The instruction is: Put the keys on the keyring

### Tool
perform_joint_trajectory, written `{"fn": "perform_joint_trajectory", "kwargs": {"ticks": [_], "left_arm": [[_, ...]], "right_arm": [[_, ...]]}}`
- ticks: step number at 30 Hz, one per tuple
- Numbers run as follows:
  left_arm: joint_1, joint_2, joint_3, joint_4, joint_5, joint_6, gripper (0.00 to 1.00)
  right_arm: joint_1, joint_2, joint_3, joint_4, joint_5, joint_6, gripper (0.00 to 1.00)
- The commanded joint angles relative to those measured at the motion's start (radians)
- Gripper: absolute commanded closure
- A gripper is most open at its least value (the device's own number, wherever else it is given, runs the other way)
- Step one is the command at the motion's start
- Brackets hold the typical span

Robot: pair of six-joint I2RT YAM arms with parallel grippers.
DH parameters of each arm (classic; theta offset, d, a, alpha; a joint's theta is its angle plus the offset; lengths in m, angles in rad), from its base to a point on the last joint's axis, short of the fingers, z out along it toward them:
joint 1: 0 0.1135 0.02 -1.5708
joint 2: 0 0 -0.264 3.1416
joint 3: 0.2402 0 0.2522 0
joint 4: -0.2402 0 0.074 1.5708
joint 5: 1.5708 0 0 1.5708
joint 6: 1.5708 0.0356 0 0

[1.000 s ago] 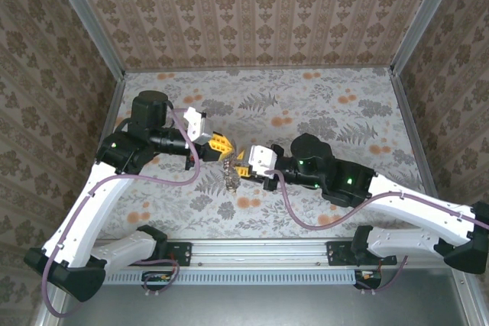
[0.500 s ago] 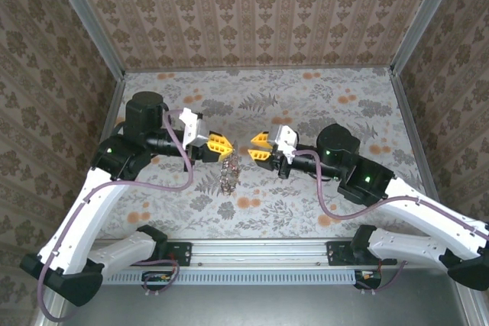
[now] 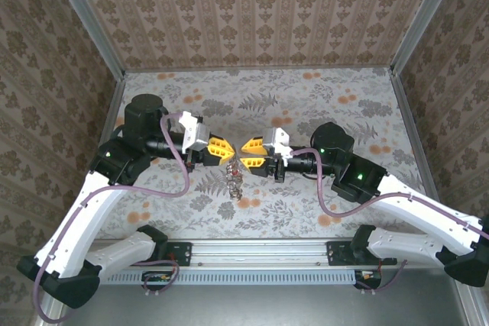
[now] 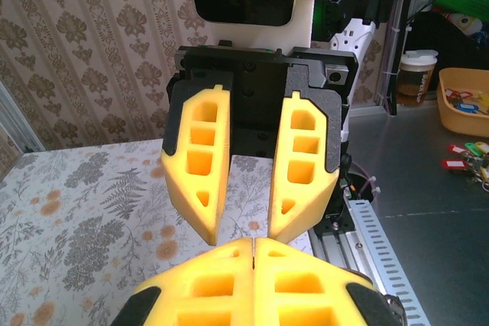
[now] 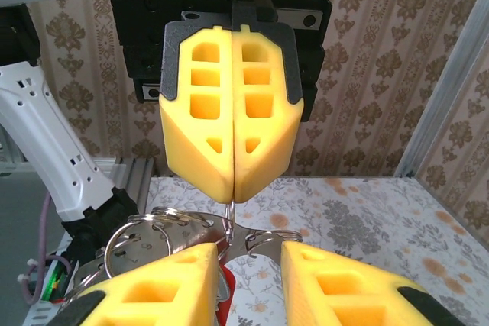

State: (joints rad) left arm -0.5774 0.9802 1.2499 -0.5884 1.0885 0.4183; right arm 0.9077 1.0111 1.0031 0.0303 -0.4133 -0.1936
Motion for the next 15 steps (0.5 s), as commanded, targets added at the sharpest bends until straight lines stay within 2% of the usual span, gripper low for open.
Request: {"fn": "perform_joint_trajectory", "kwargs": {"ticks": [1, 15], "left_arm": [[-0.010, -0.022, -0.004, 0.035, 0.016, -0.010, 1.00], [-0.013, -0.021, -0.004, 0.028, 0.010, -0.006, 1.00]], "right_arm": [[-0.003, 0.008, -0.003, 0.040, -0.035, 0.023, 0.71], [-0.002, 0.042, -0.004, 0.076, -0.080, 0.038, 0.70]]}}
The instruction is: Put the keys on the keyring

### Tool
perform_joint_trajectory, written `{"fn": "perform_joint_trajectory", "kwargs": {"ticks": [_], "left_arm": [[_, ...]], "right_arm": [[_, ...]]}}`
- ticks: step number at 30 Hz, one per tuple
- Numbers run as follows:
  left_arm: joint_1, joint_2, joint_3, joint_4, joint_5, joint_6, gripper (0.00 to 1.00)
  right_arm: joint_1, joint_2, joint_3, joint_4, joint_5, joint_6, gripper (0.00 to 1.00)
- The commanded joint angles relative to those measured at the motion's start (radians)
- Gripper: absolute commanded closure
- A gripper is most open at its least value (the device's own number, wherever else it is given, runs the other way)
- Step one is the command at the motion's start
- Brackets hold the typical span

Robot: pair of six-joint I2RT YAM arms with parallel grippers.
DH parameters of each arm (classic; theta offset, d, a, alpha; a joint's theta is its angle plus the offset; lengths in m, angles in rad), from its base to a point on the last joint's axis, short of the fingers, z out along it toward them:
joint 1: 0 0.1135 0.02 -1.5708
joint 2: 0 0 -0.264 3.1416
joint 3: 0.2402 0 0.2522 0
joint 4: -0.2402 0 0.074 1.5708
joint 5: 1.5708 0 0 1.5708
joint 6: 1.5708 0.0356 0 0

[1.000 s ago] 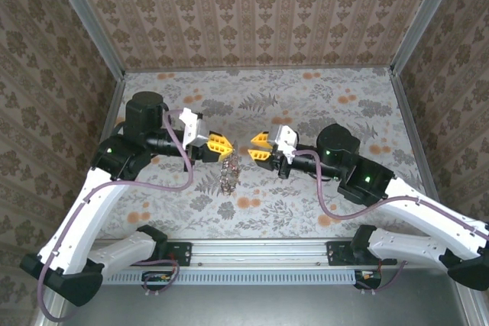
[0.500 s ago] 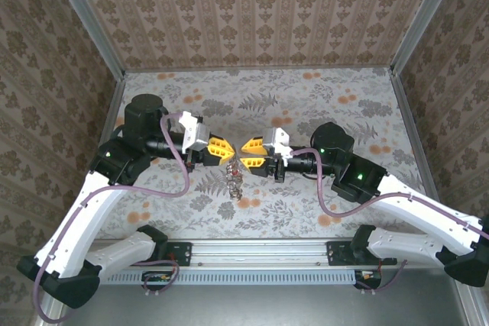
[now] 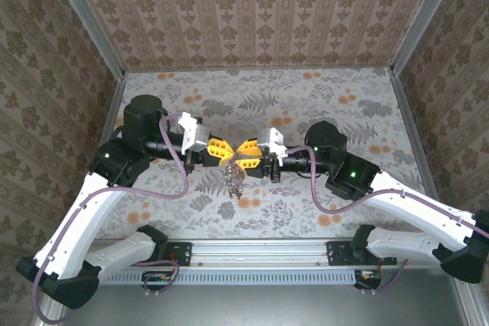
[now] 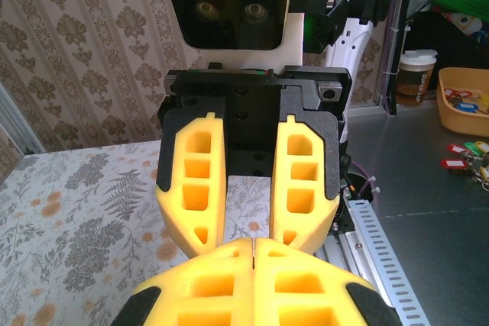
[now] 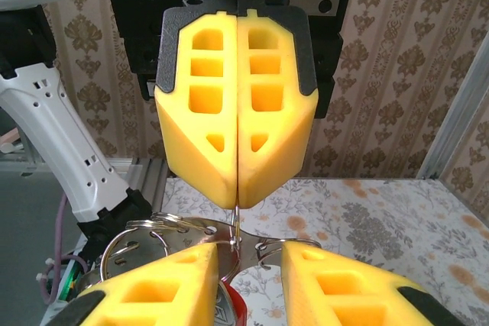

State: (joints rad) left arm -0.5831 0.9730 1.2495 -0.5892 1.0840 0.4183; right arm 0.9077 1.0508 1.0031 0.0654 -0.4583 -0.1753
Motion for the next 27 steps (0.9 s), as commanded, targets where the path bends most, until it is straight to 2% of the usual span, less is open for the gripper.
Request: {"fn": "perform_joint_trajectory", "kwargs": {"ticks": [1, 15, 19, 21, 24, 26, 27], "left_arm": [[-0.007, -0.014, -0.004, 0.027, 0.014, -0.005, 1.00], [-0.016, -0.011, -0.001, 0.020, 0.010, -0.003, 1.00], [-0.018, -0.009, 0.001, 0.017, 0.003, -0.003, 1.00], [-0.020, -0.010, 0.002, 0.013, -0.006, -0.003, 1.00], [-0.027, 0.001, 0.018, -0.028, -0.087, 0.005, 1.00], [-0.034, 0.018, 0.041, -0.100, -0.149, 0.032, 1.00], [-0.039, 0.025, 0.054, -0.132, -0.183, 0.041, 0.96]], "right_arm": [[-0.002, 0.004, -0.003, 0.042, -0.036, 0.020, 0.70], [-0.003, 0.028, 0.007, 0.054, -0.052, 0.017, 0.81], [-0.003, 0.035, 0.017, 0.040, -0.057, 0.009, 0.97], [-0.003, 0.033, 0.023, 0.022, -0.052, -0.001, 1.00], [-0.004, 0.022, 0.042, -0.035, -0.023, -0.035, 1.00], [-0.002, 0.028, 0.093, -0.154, 0.027, -0.081, 1.00], [-0.002, 0.037, 0.124, -0.224, 0.057, -0.104, 1.00]]}}
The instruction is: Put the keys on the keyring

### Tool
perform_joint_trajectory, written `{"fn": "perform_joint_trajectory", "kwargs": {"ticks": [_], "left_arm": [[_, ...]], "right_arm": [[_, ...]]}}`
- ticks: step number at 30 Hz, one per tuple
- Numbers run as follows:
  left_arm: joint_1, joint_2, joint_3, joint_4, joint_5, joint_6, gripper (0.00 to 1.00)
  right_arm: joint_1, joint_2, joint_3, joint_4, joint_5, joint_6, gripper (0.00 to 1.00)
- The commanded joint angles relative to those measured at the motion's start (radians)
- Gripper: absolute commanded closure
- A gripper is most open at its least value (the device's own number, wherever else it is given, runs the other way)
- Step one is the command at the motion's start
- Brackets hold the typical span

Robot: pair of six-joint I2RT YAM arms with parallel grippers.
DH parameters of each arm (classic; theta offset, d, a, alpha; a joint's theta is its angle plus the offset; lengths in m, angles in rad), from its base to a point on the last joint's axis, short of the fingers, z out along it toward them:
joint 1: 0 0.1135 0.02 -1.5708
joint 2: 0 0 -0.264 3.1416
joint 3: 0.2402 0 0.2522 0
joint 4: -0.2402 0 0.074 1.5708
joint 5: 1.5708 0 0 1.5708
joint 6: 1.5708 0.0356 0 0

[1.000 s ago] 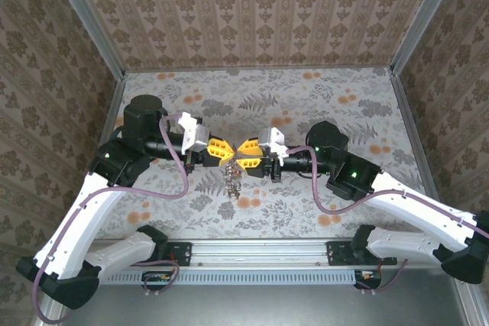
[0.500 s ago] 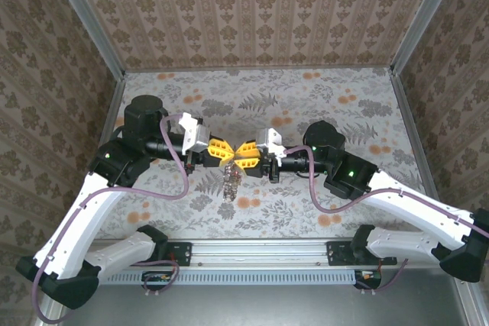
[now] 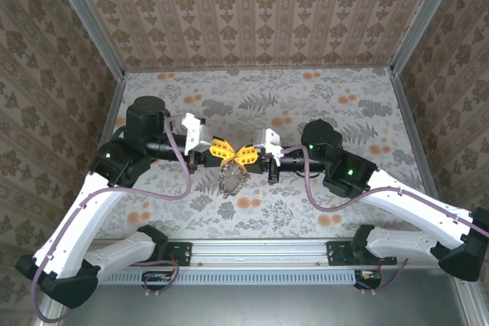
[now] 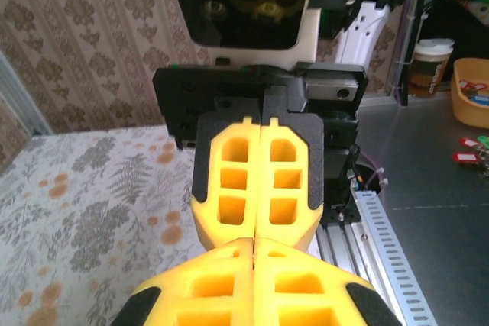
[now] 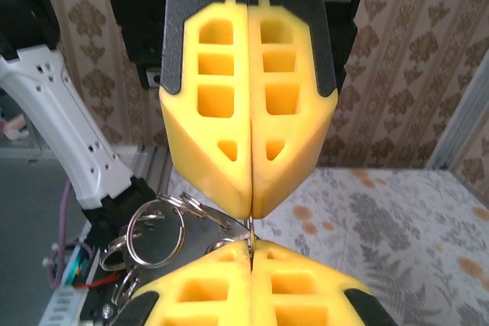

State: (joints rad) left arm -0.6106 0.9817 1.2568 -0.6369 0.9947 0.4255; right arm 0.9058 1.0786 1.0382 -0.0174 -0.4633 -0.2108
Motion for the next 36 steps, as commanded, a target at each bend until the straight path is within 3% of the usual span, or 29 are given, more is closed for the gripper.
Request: {"fn": "perform_joint_trajectory", "kwargs": {"ticks": [1, 6, 10, 16, 36], "left_arm": [[-0.020, 0.021, 0.057, -0.117, -0.131, 0.045, 0.90], [-0.066, 0.046, 0.103, -0.213, -0.281, 0.098, 0.76], [-0.087, 0.082, 0.146, -0.245, -0.339, 0.131, 0.76], [-0.111, 0.119, 0.174, -0.273, -0.384, 0.150, 0.75], [-0.155, 0.135, 0.124, -0.218, -0.360, 0.125, 0.73]], "right_arm": [[0.000, 0.021, 0.124, -0.216, 0.093, -0.098, 1.00], [0.003, 0.073, 0.249, -0.484, 0.192, -0.194, 1.00], [0.010, 0.095, 0.311, -0.599, 0.218, -0.227, 1.00], [0.018, 0.101, 0.340, -0.638, 0.237, -0.242, 1.00], [0.017, 0.151, 0.394, -0.635, 0.235, -0.221, 1.00]]}}
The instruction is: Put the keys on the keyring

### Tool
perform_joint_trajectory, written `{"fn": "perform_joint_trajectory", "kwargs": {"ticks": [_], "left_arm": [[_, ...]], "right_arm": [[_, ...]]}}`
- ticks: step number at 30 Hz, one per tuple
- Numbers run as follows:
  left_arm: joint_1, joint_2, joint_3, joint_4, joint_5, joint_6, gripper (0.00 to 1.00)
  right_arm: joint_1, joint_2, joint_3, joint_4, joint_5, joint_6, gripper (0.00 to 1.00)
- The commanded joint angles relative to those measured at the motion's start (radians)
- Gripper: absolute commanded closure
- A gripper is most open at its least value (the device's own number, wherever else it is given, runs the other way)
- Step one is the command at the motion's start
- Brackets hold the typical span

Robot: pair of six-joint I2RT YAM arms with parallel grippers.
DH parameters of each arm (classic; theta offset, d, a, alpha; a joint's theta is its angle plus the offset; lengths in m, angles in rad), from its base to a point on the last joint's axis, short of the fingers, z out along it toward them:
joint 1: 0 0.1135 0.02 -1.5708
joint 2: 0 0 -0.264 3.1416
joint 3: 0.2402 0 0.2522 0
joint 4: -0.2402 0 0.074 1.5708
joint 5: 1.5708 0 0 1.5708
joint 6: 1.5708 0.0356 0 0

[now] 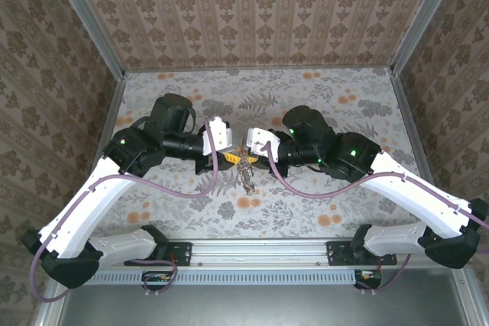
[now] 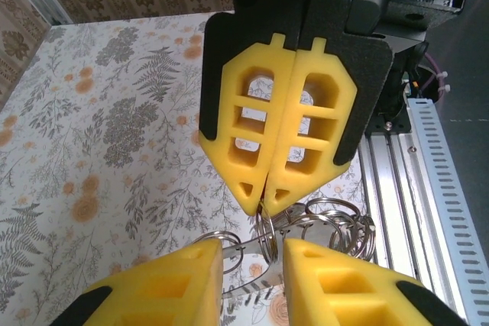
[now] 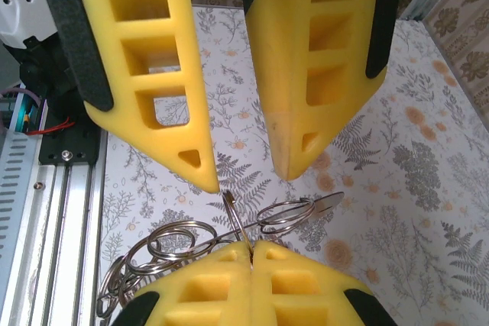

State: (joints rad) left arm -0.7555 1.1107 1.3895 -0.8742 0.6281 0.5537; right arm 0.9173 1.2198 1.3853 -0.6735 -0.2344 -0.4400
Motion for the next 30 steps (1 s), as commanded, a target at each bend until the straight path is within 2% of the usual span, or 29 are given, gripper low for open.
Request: {"fn": "perform_joint_trajectory", "kwargs": {"ticks": [1, 13, 17, 19, 20, 24, 30], "left_arm": [[-0.011, 0.008, -0.009, 0.020, 0.007, -0.003, 0.73], [-0.023, 0.020, -0.021, 0.030, -0.029, -0.013, 0.73], [-0.032, 0.039, -0.015, 0.028, -0.049, -0.010, 0.82], [-0.036, 0.041, -0.014, 0.029, -0.047, -0.008, 0.97], [-0.037, 0.043, -0.016, 0.030, -0.052, -0.008, 1.00], [-0.039, 0.035, -0.024, 0.048, -0.068, -0.012, 1.00], [-0.038, 0.024, -0.050, 0.104, 0.000, -0.027, 1.00]], "right_arm": [[0.005, 0.013, 0.050, 0.021, 0.010, 0.010, 1.00], [0.002, 0.010, 0.050, 0.034, 0.007, 0.012, 1.00], [0.002, 0.004, 0.045, 0.037, 0.000, 0.011, 1.00], [0.000, 0.002, 0.038, 0.041, -0.002, 0.010, 1.00], [0.000, 0.000, 0.035, 0.043, -0.002, 0.010, 1.00], [0.001, -0.012, 0.022, 0.057, -0.006, 0.004, 1.00], [0.006, -0.032, -0.012, 0.095, -0.020, 0.000, 1.00]]}}
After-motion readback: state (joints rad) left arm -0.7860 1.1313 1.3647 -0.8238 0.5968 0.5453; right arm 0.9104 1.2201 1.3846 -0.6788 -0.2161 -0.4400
